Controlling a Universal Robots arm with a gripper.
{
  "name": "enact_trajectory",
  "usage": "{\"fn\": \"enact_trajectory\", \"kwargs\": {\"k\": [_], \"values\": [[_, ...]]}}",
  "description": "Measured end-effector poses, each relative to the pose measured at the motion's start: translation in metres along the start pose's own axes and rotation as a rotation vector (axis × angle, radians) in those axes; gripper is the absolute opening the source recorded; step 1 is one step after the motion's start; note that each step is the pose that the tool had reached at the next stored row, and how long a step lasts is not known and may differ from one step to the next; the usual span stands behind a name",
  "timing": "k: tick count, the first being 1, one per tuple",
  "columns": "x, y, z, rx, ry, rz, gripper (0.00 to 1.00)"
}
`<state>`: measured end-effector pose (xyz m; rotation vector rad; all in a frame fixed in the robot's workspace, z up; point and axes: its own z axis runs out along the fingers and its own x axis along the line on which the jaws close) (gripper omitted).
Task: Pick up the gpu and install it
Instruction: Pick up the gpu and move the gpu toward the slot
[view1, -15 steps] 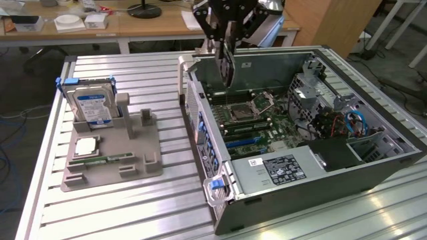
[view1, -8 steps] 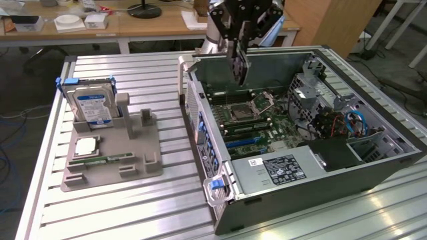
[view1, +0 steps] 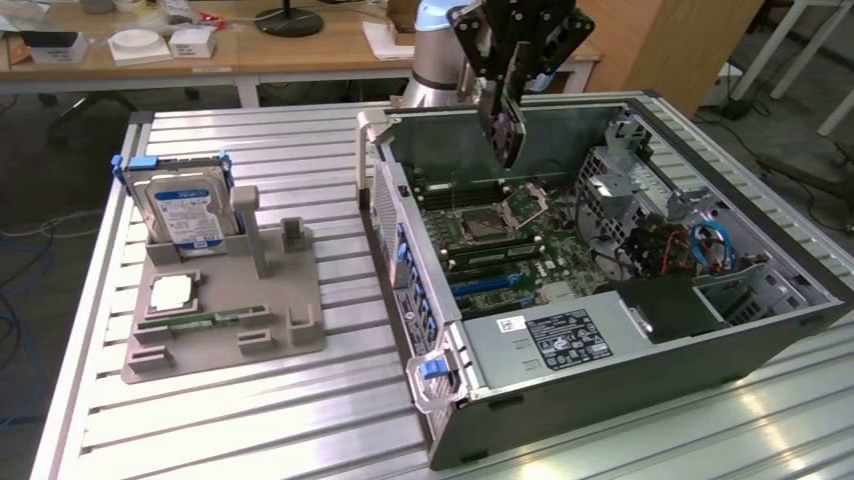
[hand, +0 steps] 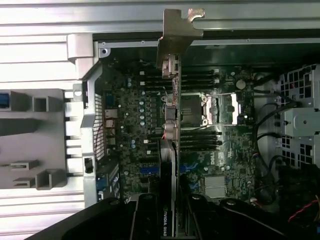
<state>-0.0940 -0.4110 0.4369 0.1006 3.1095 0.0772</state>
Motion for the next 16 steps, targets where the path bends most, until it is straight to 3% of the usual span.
{"fn": "enact_trajectory", "kwargs": {"k": [16], "values": [[-0.059,0.0037,0.0029,-0.0001,-0.0001,0.001,0.25]]}}
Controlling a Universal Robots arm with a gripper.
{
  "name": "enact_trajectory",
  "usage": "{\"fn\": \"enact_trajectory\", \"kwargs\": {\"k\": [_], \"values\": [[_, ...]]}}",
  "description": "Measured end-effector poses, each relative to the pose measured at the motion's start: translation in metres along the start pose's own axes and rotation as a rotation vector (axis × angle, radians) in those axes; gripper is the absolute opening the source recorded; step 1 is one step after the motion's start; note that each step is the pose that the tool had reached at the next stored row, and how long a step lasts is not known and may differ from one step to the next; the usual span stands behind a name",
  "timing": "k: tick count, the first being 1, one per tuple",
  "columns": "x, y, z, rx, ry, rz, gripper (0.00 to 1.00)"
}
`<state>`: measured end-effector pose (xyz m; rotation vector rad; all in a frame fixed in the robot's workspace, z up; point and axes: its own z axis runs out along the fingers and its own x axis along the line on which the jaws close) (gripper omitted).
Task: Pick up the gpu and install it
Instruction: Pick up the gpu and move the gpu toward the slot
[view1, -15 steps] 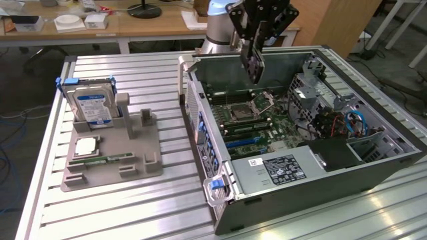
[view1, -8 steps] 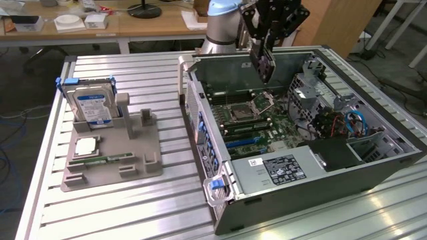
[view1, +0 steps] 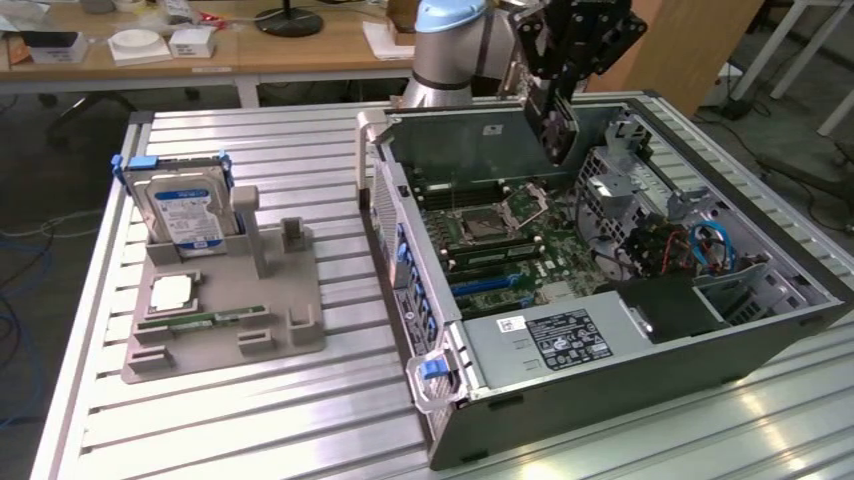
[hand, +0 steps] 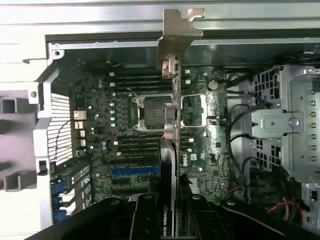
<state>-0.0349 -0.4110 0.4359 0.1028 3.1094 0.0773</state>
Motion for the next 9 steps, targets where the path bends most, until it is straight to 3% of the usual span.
{"fn": "enact_trajectory", "kwargs": {"k": [4,9], "values": [[-0.016,0.001,0.0005,0.0,0.0,0.0,0.25],[-0.016,0.0011,0.0006,0.0001,0.0,0.0,0.25]]}}
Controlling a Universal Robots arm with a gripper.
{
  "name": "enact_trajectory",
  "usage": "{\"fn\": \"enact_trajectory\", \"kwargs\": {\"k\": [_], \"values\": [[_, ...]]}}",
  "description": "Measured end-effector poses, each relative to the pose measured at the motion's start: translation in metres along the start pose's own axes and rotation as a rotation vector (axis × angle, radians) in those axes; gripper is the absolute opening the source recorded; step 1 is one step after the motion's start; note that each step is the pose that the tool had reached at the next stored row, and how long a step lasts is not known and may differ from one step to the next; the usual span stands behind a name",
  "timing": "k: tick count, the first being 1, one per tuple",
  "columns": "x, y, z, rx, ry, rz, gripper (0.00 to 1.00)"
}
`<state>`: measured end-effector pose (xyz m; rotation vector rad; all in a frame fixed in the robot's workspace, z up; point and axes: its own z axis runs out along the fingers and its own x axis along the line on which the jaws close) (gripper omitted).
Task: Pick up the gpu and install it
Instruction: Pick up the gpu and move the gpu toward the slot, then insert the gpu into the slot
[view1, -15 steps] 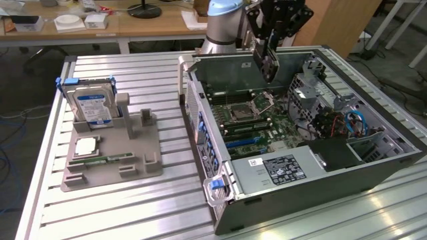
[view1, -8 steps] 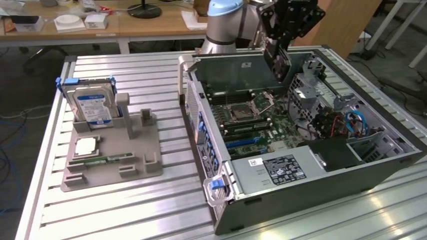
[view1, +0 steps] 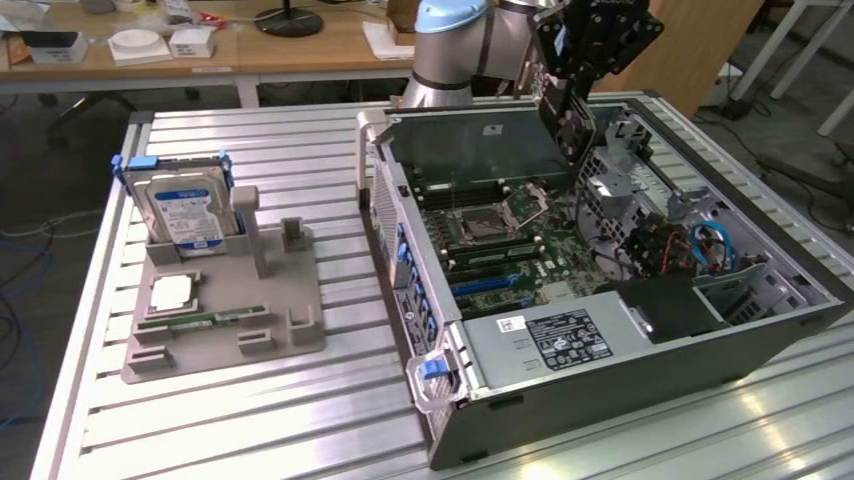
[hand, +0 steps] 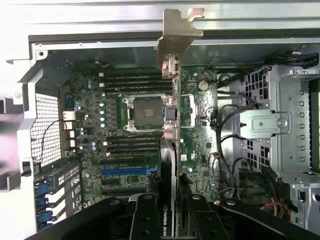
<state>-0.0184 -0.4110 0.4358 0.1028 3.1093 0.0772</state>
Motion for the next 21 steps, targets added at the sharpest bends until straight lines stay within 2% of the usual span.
{"fn": "enact_trajectory", "kwargs": {"k": [11,21], "values": [[0.0,0.0,0.0,-0.0002,0.0005,-0.009,0.25],[0.0,0.0,0.0005,-0.0052,0.0097,-0.189,0.25]]}}
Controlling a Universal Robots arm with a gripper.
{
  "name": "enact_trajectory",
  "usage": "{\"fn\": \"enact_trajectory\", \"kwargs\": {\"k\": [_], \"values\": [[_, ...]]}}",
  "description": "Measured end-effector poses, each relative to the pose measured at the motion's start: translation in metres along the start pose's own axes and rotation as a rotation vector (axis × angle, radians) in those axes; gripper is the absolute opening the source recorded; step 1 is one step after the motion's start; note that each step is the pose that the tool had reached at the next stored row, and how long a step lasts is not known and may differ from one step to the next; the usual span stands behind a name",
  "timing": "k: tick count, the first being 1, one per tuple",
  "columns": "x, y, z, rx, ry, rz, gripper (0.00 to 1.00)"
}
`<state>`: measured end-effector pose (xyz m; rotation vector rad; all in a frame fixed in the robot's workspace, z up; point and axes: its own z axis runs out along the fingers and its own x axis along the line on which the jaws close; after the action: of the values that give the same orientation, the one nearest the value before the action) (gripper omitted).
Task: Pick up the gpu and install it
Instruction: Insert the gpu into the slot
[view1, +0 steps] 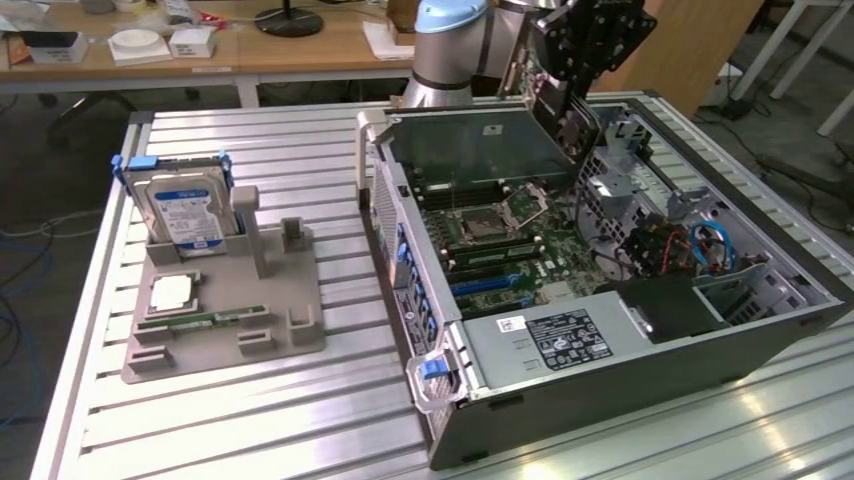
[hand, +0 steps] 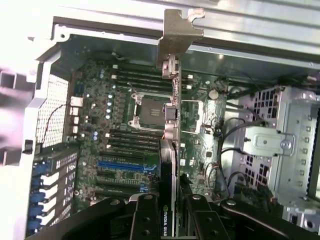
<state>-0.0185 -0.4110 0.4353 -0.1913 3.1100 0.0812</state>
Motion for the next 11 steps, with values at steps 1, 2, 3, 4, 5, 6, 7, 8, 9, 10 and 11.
{"fn": "enact_trajectory", "kwargs": {"k": [1,2,3,4,5,6,7,8,9,10,11], "values": [[0.0,0.0,0.0002,-0.0005,0.0006,-0.014,0.25],[0.0001,-0.0002,0.0003,-0.0007,0.0009,-0.022,0.25],[0.0001,-0.0002,0.0007,-0.0012,0.0013,-0.031,0.25],[0.0001,-0.0002,0.0013,-0.0016,0.0018,-0.04,0.25],[0.0001,-0.0003,0.0018,-0.0017,0.0025,-0.052,0.25],[0.0001,-0.0003,0.0022,-0.0021,0.0032,-0.065,0.25],[0.0001,-0.0003,0.0024,-0.0026,0.0041,-0.082,0.25],[0.0001,-0.0003,0.0026,-0.0031,0.005,-0.1,0.25],[0.0001,-0.0003,0.0027,-0.0035,0.0061,-0.119,0.25],[0.0001,-0.0003,0.0029,-0.0041,0.0069,-0.138,0.25],[0.0001,-0.0003,0.003,-0.0046,0.0078,-0.155,0.25]]}}
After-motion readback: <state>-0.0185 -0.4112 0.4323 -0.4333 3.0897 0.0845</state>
